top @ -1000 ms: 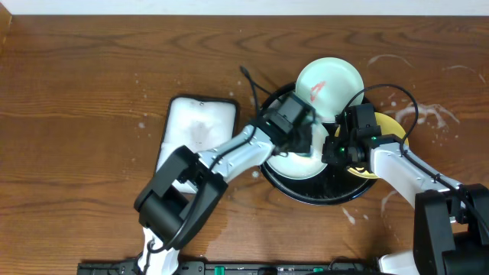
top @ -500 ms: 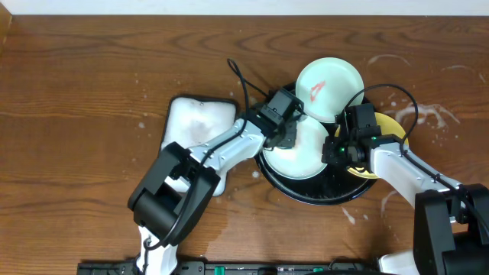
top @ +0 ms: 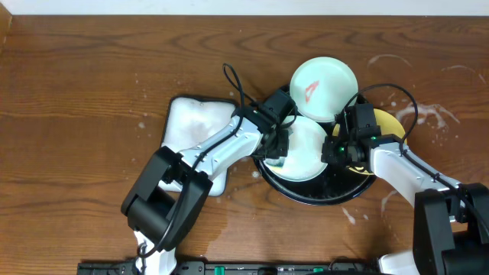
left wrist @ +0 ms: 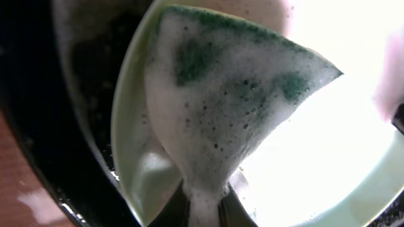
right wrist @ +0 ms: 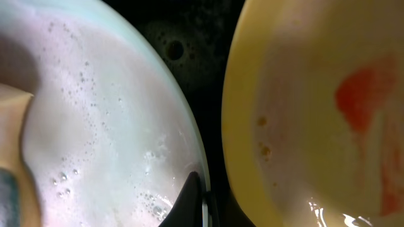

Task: Clean dirty plates on tray and stack at the side
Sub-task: 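Scrub the pale green plate with the sponge while right gripper holds plates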

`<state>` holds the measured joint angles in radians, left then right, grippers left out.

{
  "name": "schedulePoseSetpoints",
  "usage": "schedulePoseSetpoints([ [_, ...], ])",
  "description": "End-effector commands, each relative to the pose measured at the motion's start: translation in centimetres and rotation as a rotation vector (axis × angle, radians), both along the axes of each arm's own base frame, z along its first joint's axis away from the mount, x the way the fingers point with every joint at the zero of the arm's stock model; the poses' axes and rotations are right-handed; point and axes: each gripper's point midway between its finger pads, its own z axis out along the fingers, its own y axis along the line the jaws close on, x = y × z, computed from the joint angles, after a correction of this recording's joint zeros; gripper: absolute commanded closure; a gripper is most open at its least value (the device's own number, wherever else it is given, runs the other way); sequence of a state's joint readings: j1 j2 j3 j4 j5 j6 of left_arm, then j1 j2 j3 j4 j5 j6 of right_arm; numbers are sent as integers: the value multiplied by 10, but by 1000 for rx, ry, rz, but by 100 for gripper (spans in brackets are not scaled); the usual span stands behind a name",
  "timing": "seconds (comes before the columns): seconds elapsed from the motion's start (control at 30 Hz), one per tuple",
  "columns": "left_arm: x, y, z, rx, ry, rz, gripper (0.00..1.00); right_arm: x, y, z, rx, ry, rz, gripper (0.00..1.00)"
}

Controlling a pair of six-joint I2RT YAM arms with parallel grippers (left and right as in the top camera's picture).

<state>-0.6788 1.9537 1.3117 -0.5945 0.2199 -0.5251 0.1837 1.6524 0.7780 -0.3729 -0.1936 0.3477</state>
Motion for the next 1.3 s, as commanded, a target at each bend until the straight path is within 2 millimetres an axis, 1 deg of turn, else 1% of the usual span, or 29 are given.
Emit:
schedulePoseSetpoints([
  [0.0, -17, -10, -3, -36, 50, 21, 92, -44, -12, -43, -83, 164, 29, 99],
  [0.1, -17, -29, -6, -88, 29, 10, 92, -43, -12, -43, -83, 162, 29, 99],
  [0.13, -17, -39, -8, -108, 26, 22, 92, -43, -12, -43, -83, 161, 30, 99],
  [0.3, -18, -66, -18, -211, 59, 12, 92, -43, -12, -43, -83, 161, 30, 99],
  [0.37, -18, -68, -23, -224, 69, 10, 92, -43, -12, -43, -83, 161, 30, 99],
  [0.43, -16, -65, -26, -218, 72, 14, 92, -43, -12, -43, -83, 161, 30, 99],
  [0.47, -13, -63, -26, -215, 64, 4, 93, -43, -12, -43, -83, 162, 30, 99],
  [0.53, -4, -52, -29, -179, 32, 4, 92, -43, -12, -43, -83, 162, 30, 99],
  [0.67, 27, -7, -36, -33, -58, 63, 92, -43, -12, -43, -83, 162, 30, 99],
  [0.77, 45, 23, -37, 38, -82, 102, 92, -43, -12, -43, -83, 162, 30, 99],
  [0.8, 48, 32, -38, 61, -82, 121, 93, -43, -12, -43, -83, 162, 30, 99],
  [0.87, 50, 43, -38, 78, -67, 144, 93, -43, -12, -43, -83, 162, 30, 99],
  [0.97, 45, 46, -38, 78, -37, 169, 93, -43, -12, -43, -84, 161, 34, 99],
  [1.03, 41, 36, -37, 41, -20, 154, 92, -43, -12, -43, -85, 160, 38, 99],
  [1.1, 40, 22, -34, -11, -20, 143, 92, -43, -12, -43, -85, 160, 38, 99],
  [1.27, 53, -16, -21, -117, -123, 94, 92, -43, -12, -43, -86, 157, 45, 99],
])
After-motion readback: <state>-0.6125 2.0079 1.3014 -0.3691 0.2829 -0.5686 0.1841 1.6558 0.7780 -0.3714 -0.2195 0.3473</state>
